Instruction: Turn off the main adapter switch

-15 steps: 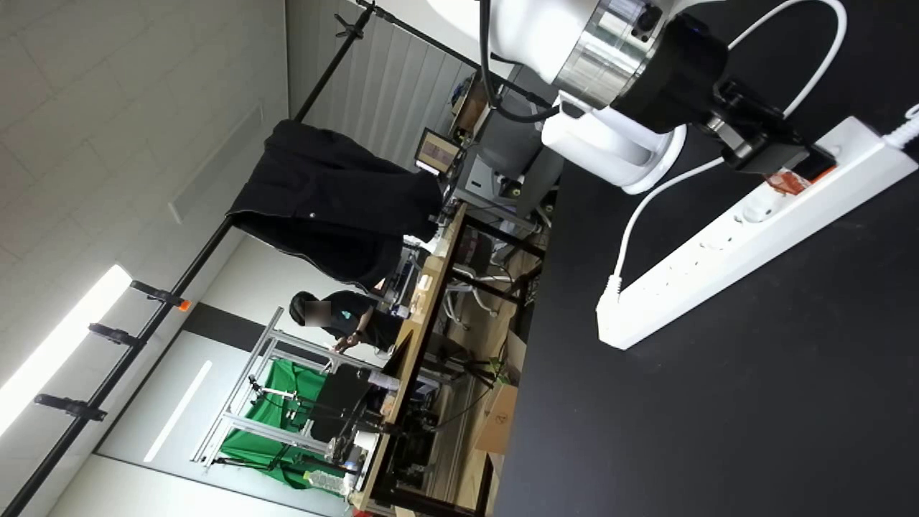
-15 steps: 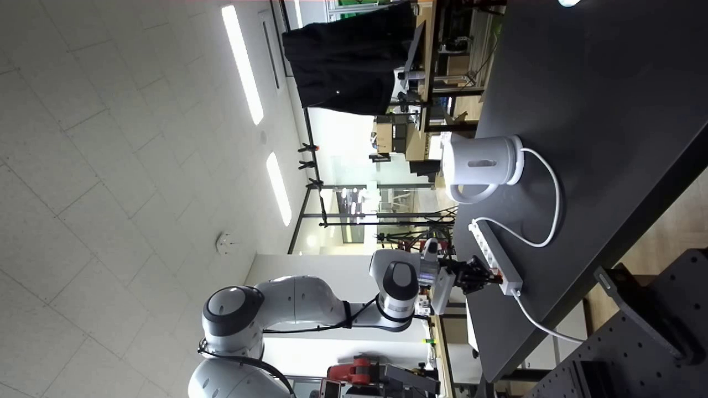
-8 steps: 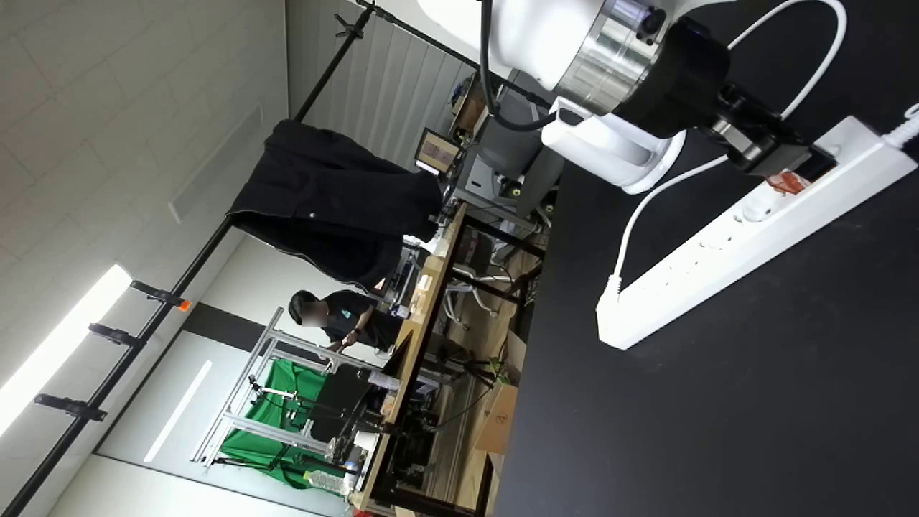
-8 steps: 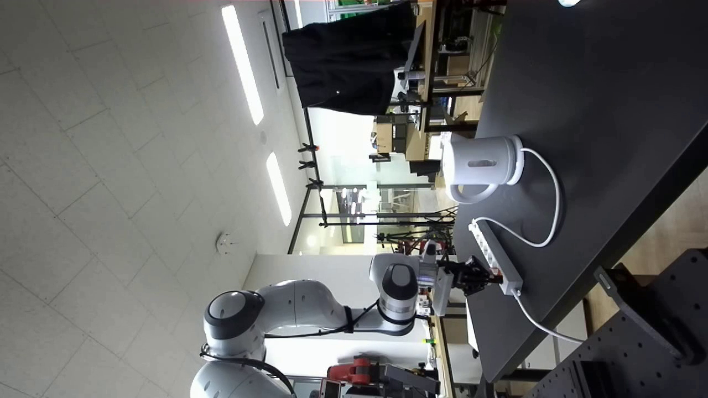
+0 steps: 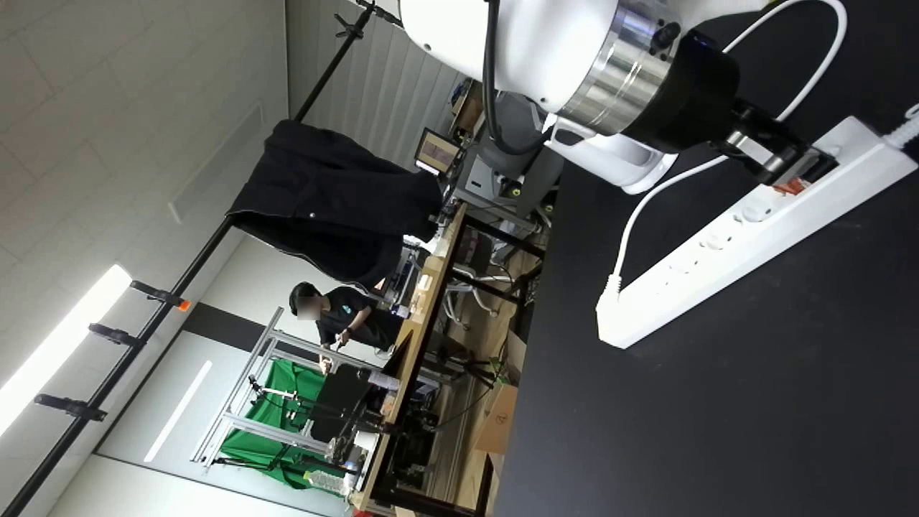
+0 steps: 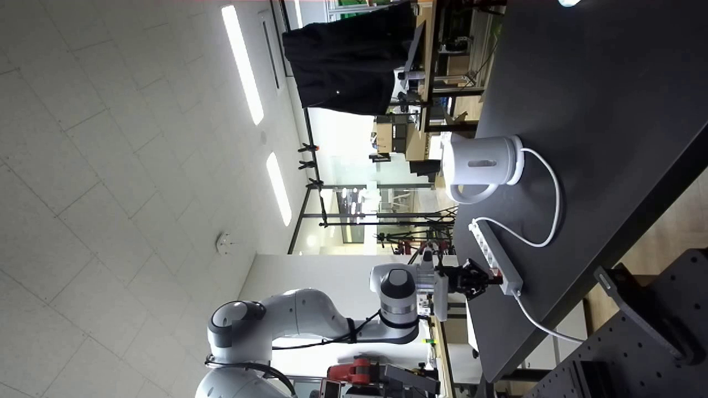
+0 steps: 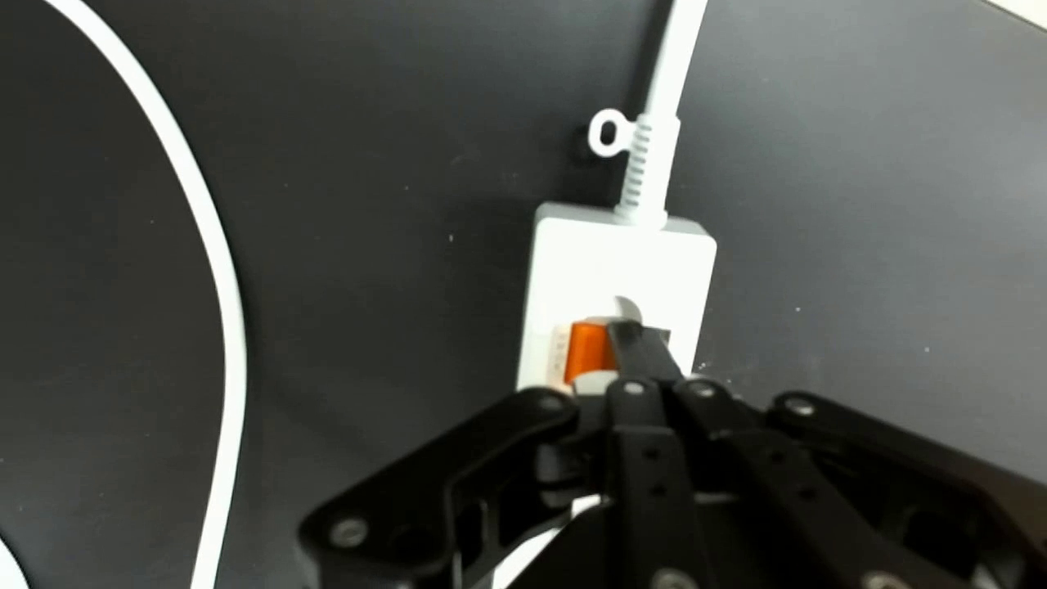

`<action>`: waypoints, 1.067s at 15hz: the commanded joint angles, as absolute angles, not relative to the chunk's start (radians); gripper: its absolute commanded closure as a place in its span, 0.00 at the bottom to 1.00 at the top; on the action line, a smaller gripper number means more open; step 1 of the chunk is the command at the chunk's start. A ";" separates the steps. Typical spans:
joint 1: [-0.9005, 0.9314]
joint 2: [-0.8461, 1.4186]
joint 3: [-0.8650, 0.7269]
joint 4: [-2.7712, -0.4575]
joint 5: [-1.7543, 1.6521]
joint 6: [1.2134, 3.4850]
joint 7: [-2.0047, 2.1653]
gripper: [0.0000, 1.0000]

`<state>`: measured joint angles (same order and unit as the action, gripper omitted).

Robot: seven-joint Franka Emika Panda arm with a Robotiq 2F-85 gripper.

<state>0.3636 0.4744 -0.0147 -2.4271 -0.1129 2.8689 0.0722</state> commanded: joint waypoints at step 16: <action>0.333 0.360 0.023 -2.436 -0.142 2.734 0.136 1.00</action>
<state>0.3674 0.4187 -0.0029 -2.4107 -0.1463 2.7748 0.1105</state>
